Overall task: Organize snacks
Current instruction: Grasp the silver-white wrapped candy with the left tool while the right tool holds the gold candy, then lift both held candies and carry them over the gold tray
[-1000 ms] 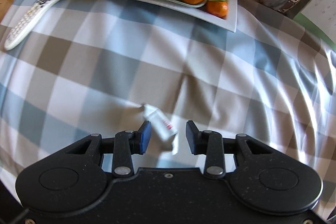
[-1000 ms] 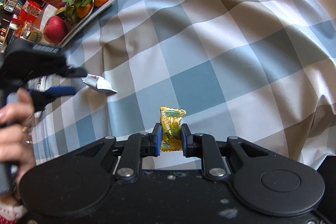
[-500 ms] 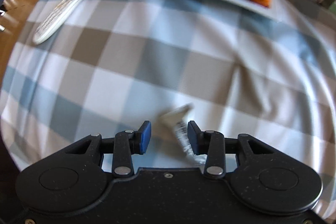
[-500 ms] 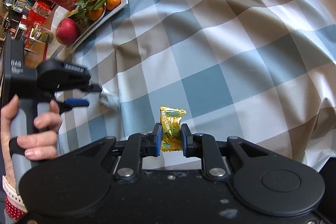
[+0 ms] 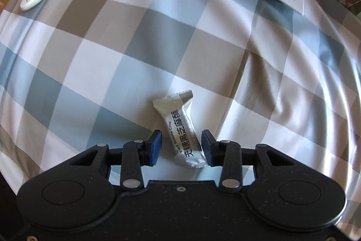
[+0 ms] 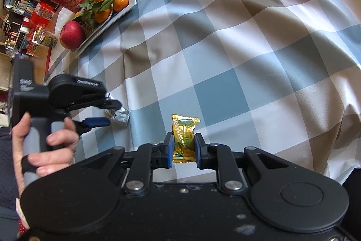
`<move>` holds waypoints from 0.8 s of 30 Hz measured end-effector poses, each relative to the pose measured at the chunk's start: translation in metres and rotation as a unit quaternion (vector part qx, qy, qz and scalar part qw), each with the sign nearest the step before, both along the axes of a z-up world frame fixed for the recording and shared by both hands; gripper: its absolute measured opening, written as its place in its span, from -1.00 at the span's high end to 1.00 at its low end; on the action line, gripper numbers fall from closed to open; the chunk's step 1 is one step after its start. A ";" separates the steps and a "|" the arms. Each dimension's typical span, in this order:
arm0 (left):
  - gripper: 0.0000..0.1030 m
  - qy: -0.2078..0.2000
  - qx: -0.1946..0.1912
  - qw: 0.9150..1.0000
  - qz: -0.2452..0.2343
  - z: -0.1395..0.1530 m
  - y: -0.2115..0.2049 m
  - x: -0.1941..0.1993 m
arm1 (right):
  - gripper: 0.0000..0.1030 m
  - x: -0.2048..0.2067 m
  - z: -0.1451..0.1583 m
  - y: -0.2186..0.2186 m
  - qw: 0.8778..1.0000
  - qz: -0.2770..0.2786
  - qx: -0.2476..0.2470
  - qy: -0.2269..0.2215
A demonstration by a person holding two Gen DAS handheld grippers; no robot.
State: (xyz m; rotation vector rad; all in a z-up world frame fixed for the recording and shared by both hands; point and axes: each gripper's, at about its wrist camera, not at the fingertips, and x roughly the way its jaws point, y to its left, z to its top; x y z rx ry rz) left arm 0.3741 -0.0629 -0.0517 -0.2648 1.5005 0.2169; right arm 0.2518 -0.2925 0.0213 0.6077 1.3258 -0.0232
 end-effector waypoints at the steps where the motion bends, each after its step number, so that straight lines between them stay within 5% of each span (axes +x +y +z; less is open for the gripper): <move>1: 0.06 0.000 0.001 1.000 0.000 -0.001 -0.001 0.000 | 0.62 0.000 0.000 0.000 1.000 0.002 0.000 -0.001; 5: 0.43 -0.005 0.011 1.000 -0.011 0.001 -0.009 -0.002 | 0.62 0.002 -0.002 0.001 1.000 0.006 -0.003 0.000; 13: 0.45 -0.043 0.064 0.994 -0.072 0.034 -0.030 -0.031 | 0.62 0.003 -0.011 0.005 1.000 0.010 -0.023 0.012; 24: 0.44 -0.018 0.023 0.991 -0.129 0.060 -0.014 -0.109 | 0.62 0.000 -0.030 0.007 0.996 0.024 -0.084 0.030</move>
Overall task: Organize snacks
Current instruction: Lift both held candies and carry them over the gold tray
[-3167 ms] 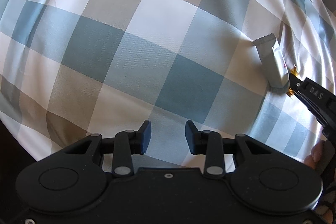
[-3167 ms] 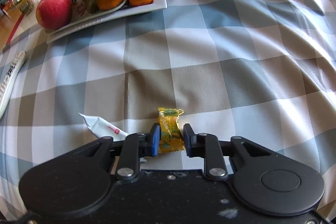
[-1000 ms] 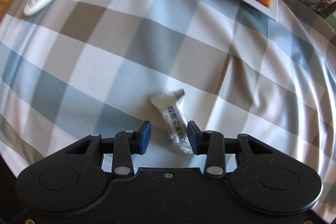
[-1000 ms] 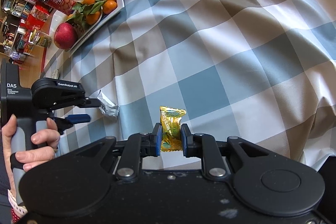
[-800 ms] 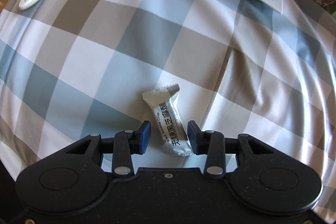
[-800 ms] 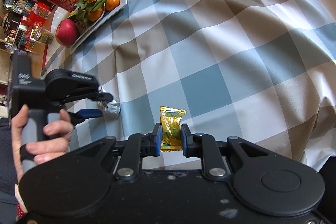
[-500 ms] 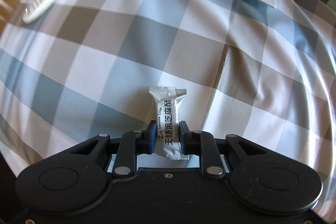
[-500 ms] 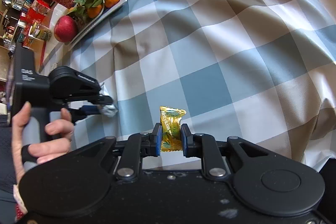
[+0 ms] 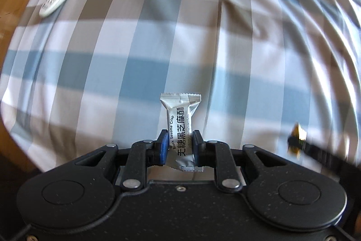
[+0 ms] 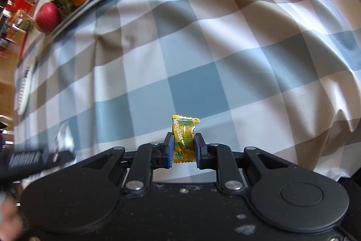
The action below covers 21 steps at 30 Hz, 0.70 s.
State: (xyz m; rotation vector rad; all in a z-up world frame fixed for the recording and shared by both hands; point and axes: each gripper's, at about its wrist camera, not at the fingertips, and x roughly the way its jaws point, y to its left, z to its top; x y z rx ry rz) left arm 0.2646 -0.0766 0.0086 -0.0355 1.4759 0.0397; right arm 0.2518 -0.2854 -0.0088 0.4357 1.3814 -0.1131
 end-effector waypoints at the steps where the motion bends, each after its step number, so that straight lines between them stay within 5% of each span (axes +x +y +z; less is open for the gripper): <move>1: 0.44 0.003 -0.002 1.000 -0.002 0.001 0.003 -0.006 | 0.62 -0.002 -0.001 0.000 1.000 0.001 -0.004 0.002; 9: 0.44 0.012 -0.024 1.000 -0.015 0.007 0.026 -0.070 | 0.62 -0.032 0.011 0.003 1.000 0.003 -0.006 -0.029; 21: 0.44 0.006 -0.042 0.999 -0.032 0.009 0.046 -0.134 | 0.61 -0.132 0.038 0.020 0.996 -0.006 0.032 -0.084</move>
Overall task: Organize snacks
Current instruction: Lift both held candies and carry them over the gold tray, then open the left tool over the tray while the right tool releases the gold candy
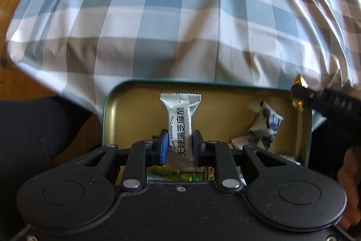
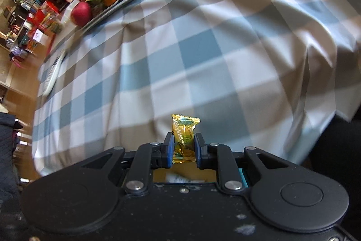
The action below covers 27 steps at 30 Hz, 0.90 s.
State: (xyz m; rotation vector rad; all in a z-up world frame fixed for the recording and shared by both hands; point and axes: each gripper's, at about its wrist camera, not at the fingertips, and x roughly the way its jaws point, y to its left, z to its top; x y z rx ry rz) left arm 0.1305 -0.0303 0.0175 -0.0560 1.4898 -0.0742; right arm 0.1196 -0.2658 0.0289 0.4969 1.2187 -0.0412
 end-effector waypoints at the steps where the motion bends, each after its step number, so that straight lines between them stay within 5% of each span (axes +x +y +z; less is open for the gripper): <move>1: 0.44 0.001 0.002 1.000 0.004 -0.002 0.002 -0.003 | 0.62 -0.008 0.000 0.005 1.000 0.004 0.004 0.000; 11: 0.44 -0.008 0.032 0.999 0.040 -0.015 0.020 -0.001 | 0.61 -0.046 -0.003 0.064 0.997 0.074 0.006 0.017; 27: 0.43 -0.002 0.031 0.998 0.051 -0.020 0.029 0.017 | 0.60 -0.025 -0.011 0.098 0.993 0.109 -0.017 0.030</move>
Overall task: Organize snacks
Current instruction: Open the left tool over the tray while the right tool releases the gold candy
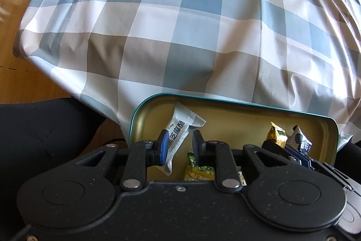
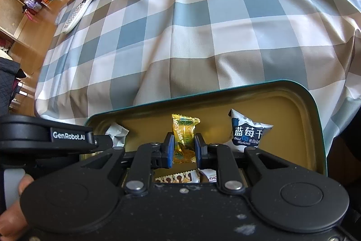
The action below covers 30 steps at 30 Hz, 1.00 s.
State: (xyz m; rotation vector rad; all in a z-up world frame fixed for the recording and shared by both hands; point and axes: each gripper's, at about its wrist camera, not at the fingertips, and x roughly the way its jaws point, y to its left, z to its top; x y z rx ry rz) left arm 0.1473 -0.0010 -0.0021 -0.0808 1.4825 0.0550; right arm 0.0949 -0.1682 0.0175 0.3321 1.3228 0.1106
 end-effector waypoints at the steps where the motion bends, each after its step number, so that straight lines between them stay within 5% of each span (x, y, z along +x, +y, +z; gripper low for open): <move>1: 0.43 -0.002 0.002 1.000 0.000 0.001 0.000 -0.002 | 0.60 0.001 0.000 0.000 1.000 0.001 0.000 0.000; 15: 0.35 -0.055 0.019 0.998 -0.019 0.019 -0.007 -0.052 | 0.53 -0.022 0.011 -0.014 1.000 -0.005 0.001 -0.020; 30: 0.32 -0.079 0.015 0.995 -0.052 0.007 -0.028 -0.128 | 0.53 -0.106 0.029 -0.047 0.997 -0.010 -0.050 -0.057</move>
